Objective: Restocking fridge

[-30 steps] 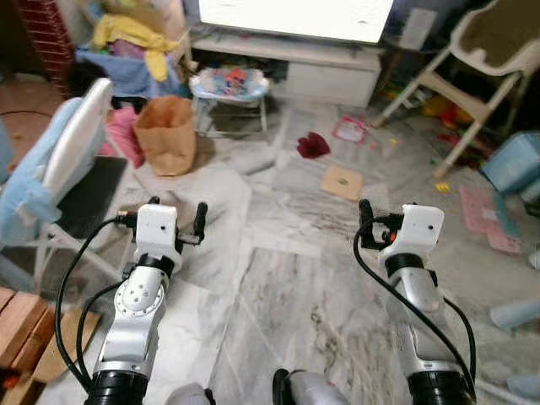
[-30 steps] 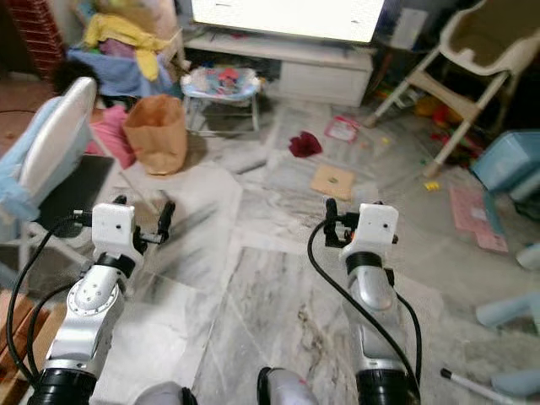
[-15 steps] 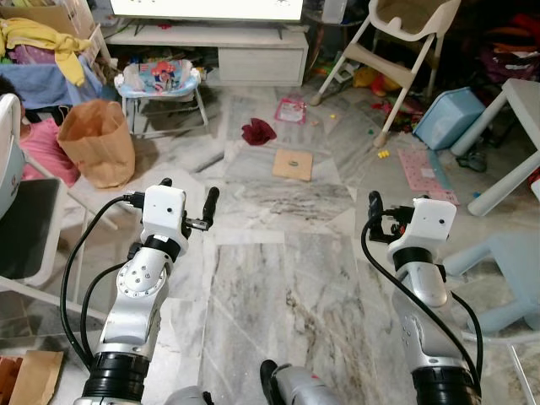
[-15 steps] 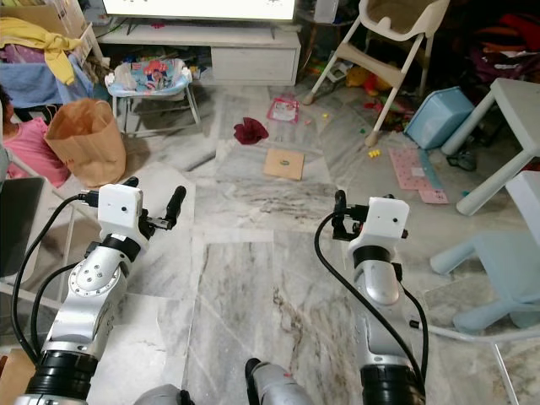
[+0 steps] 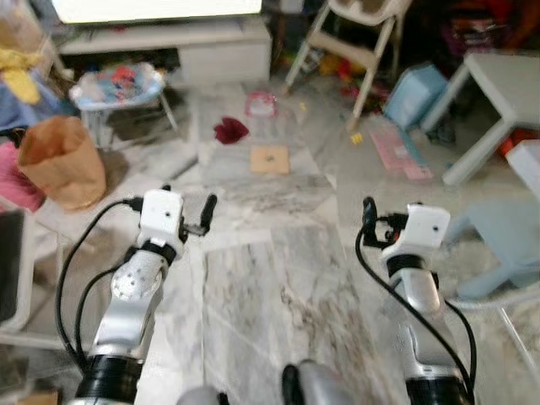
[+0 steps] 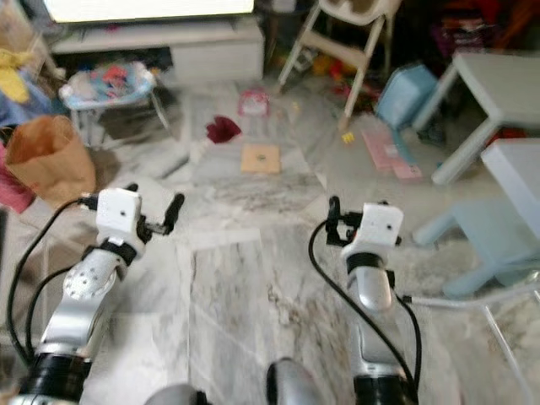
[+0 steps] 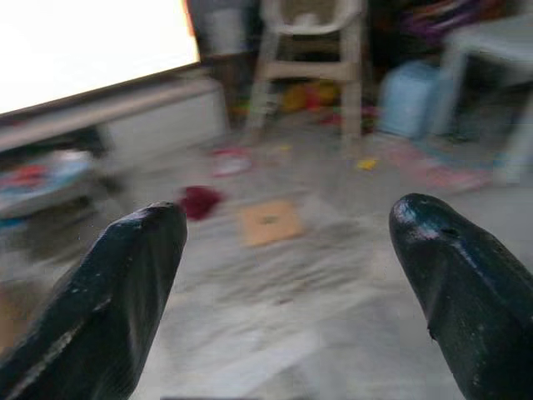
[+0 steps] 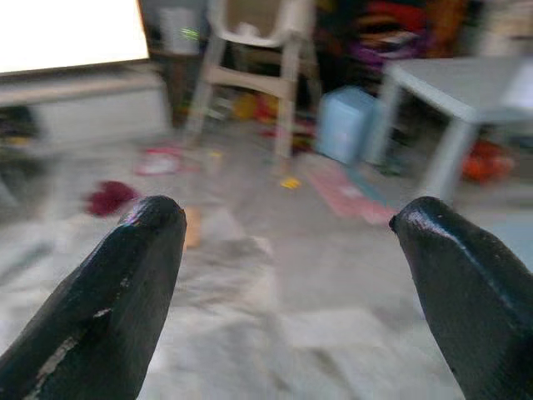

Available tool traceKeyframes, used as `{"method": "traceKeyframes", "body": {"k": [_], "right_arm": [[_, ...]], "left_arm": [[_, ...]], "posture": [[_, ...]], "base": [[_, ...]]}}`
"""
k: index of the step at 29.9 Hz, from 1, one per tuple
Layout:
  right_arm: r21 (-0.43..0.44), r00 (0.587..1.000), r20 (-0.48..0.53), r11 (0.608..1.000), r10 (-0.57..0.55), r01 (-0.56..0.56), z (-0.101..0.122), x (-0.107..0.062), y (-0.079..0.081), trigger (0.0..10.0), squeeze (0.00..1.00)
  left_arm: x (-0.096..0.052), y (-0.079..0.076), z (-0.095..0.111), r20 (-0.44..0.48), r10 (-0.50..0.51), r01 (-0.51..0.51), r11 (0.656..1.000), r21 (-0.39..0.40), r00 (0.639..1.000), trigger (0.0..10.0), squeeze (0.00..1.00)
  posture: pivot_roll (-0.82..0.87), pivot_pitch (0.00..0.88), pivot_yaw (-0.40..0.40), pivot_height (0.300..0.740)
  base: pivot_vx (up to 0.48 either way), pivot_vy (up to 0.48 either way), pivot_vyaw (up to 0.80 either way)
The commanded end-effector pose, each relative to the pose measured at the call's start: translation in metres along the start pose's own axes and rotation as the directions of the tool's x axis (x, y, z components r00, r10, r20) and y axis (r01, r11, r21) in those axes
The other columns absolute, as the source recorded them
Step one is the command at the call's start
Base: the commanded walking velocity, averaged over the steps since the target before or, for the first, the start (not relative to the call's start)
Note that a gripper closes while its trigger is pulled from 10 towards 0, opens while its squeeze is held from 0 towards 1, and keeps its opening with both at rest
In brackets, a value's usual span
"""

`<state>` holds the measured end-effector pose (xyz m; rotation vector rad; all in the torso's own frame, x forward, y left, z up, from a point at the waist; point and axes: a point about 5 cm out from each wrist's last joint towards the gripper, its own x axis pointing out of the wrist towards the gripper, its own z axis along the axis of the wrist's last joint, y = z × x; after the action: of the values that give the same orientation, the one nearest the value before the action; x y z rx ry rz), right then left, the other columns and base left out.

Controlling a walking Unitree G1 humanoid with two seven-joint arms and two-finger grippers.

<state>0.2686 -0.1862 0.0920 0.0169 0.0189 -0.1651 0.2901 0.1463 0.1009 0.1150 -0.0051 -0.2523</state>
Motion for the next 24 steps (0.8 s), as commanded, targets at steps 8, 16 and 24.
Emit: {"method": "traceKeyframes", "body": {"k": [8, 16, 24], "right_arm": [[-0.017, 1.000, 0.024, 1.000, 0.018, -0.018, 0.007, 0.006, 0.002, 10.0, 0.00], [0.000, 0.999, 0.018, 0.999, 0.037, -0.037, 0.006, 0.004, 0.001, 10.0, 0.00], [-0.015, 0.995, 0.010, 0.995, 0.095, -0.095, 0.005, 0.004, 0.009, 10.0, 0.00]], "left_arm": [[0.000, -0.001, -0.005, -0.014, 0.003, -0.003, 1.000, -0.002, 1.000, 10.0, 0.00], [0.005, 0.000, -0.008, -0.050, 0.062, -0.063, 0.998, -0.017, 0.997, 10.0, 0.00], [0.007, 0.000, -0.007, -0.054, 0.073, -0.074, 0.997, -0.025, 0.996, 10.0, 0.00]], "posture": [[-0.07, 0.091, -0.005, 0.740], [-0.08, 0.079, 0.001, 0.740], [-0.07, 0.076, -0.001, 0.740]], "base": [[0.000, 0.000, -0.80], [0.000, 0.042, -0.20], [-0.151, 0.314, 0.00]]}}
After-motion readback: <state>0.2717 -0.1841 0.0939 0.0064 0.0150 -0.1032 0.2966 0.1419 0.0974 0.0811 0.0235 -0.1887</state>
